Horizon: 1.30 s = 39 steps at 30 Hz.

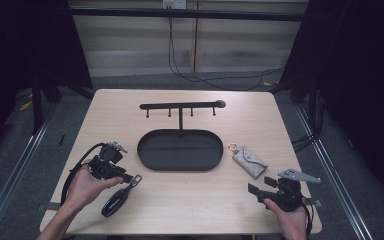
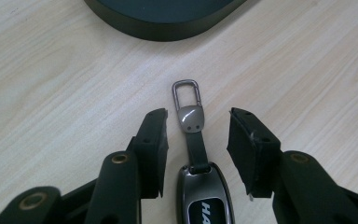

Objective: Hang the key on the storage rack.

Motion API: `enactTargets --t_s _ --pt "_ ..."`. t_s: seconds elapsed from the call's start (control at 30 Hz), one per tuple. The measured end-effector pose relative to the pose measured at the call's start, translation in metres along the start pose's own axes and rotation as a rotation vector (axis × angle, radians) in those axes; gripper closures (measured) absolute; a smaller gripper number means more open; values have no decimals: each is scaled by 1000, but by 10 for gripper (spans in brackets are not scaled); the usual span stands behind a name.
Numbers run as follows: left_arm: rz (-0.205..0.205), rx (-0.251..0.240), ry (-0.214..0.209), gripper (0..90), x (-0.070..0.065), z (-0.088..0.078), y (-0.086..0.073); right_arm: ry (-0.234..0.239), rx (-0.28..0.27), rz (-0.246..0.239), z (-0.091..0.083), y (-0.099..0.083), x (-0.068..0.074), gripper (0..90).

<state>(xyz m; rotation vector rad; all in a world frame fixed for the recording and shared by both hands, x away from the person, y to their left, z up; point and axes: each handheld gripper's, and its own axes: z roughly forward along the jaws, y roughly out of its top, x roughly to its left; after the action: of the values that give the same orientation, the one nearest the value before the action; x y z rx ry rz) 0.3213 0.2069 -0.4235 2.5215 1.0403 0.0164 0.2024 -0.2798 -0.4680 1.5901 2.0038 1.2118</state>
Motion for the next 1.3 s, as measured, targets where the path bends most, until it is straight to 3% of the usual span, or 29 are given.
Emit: enactTargets --t_s 0.27,0.6,1.0,1.13,1.3 --pt "11 80 -7 601 -1 13 7 2 3 0 0 0 0 254" --pt "4 115 0 606 2 24 13 -7 8 -2 1 0 0 254" --pt "23 195 -14 661 1 40 21 -12 15 3 2 0 -1 254" --pt "0 201 -19 665 2 44 23 -11 15 6 2 0 -1 254" --pt "1 222 -5 691 2 47 24 -11 12 1 1 0 0 254"
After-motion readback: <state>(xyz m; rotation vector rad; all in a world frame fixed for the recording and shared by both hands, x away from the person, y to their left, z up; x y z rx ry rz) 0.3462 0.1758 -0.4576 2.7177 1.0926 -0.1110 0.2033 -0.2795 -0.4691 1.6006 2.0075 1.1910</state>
